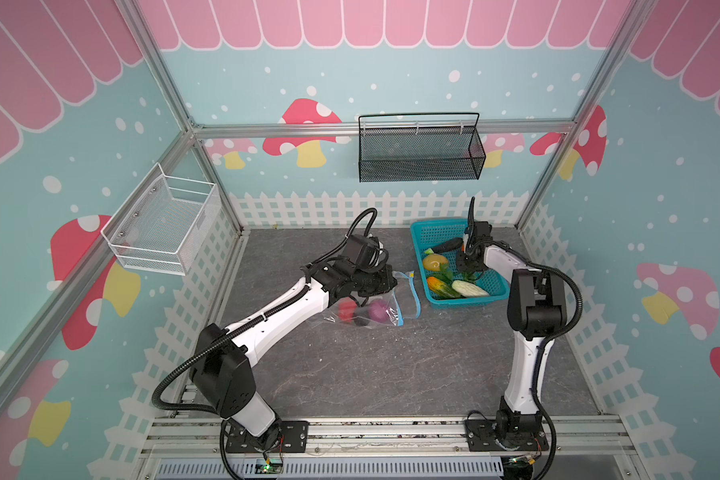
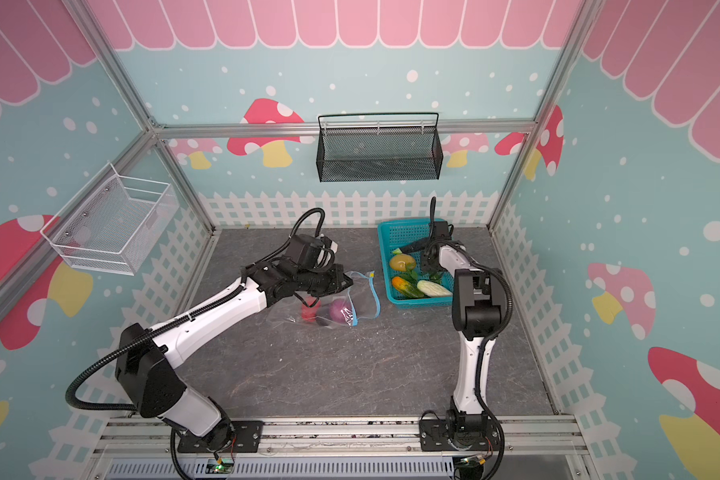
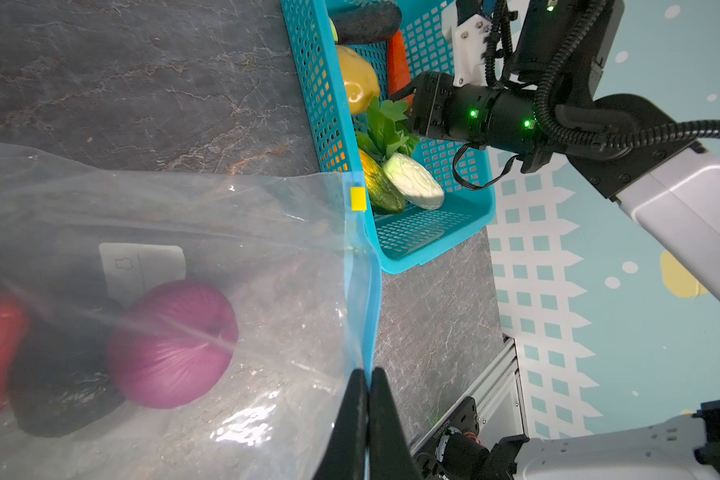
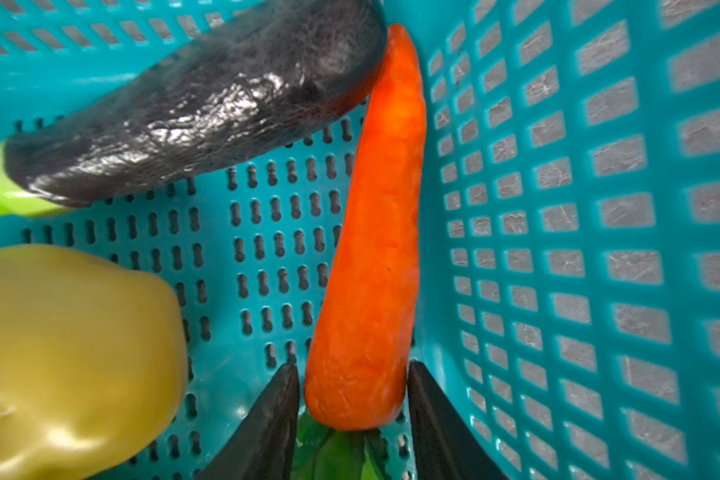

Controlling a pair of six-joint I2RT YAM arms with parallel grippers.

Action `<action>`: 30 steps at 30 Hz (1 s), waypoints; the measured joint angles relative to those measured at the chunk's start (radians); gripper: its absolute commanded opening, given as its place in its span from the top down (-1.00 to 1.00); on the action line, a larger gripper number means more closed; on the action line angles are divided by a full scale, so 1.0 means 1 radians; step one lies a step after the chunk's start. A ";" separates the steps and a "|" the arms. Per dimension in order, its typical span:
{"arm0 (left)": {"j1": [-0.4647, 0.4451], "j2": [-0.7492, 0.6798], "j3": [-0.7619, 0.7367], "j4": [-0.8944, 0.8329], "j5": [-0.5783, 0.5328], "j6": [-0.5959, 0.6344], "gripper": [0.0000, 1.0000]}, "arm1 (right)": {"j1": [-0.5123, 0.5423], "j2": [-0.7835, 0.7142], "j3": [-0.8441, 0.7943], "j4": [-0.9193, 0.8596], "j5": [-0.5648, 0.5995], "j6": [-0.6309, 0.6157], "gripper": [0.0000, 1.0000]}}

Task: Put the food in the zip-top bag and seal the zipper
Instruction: 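Lower the right gripper onto the orange carrot and grasp it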

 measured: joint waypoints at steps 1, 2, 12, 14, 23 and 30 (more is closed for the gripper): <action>0.000 0.000 -0.002 0.000 0.000 0.000 1.00 | -0.001 0.000 0.002 0.000 -0.004 0.002 0.11; 0.000 0.000 -0.003 0.000 0.000 0.000 1.00 | -0.001 0.000 0.005 0.000 -0.008 0.004 0.11; 0.001 0.000 -0.004 0.000 0.000 0.000 1.00 | -0.011 0.000 0.007 0.001 -0.036 0.018 0.10; 0.001 0.000 -0.004 0.000 0.000 0.000 1.00 | -0.012 0.000 0.007 0.001 -0.042 0.020 0.08; 0.001 0.000 -0.018 0.004 0.000 0.000 1.00 | -0.013 0.001 0.007 0.002 -0.062 0.030 0.12; 0.001 0.000 -0.019 0.005 0.000 0.000 1.00 | -0.013 0.008 0.015 0.002 -0.068 0.038 0.01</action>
